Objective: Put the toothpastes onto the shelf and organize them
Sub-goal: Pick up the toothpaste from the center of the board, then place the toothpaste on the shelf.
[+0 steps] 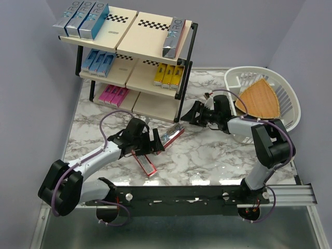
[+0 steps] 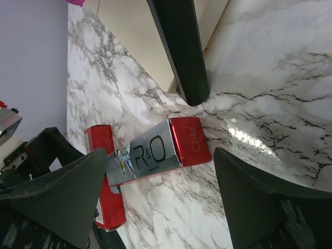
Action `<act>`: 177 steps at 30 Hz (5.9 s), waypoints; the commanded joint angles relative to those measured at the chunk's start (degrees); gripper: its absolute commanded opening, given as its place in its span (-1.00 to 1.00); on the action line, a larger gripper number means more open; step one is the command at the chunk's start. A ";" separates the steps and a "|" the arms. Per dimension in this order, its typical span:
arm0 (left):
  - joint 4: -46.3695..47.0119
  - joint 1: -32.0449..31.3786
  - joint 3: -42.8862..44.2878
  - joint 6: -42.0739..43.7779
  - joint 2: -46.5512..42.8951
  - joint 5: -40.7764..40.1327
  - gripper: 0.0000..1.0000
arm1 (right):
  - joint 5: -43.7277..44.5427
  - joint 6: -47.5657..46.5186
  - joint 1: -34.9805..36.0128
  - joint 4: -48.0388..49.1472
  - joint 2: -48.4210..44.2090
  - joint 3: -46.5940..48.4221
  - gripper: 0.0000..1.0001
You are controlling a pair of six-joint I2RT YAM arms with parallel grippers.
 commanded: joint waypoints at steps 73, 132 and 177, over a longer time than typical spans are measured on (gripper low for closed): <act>23.69 -6.19 -4.65 32.38 -1.42 -14.66 0.98 | 3.25 -8.46 0.49 -7.40 0.14 4.40 0.83; 26.16 -20.69 -0.51 26.32 12.39 -27.14 0.02 | 8.70 -13.12 -1.27 -13.55 -13.66 -1.58 0.84; -37.74 -15.60 89.21 43.28 8.95 -42.44 -0.27 | 31.29 -20.68 -1.89 -36.76 -40.47 10.11 0.90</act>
